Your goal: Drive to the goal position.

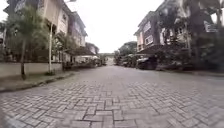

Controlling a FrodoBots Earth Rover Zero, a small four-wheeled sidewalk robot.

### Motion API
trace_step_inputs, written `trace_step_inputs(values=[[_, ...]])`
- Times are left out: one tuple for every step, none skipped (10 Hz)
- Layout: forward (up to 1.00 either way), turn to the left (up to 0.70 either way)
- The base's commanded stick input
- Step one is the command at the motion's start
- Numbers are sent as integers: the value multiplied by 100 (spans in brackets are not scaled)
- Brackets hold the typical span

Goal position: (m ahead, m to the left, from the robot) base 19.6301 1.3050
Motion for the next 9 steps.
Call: trace_step_inputs(values=[[70, 0], [70, 0], [70, 0], [70, 0], [70, 0], [70, 0], [70, 0], [70, 0], [70, 0]])
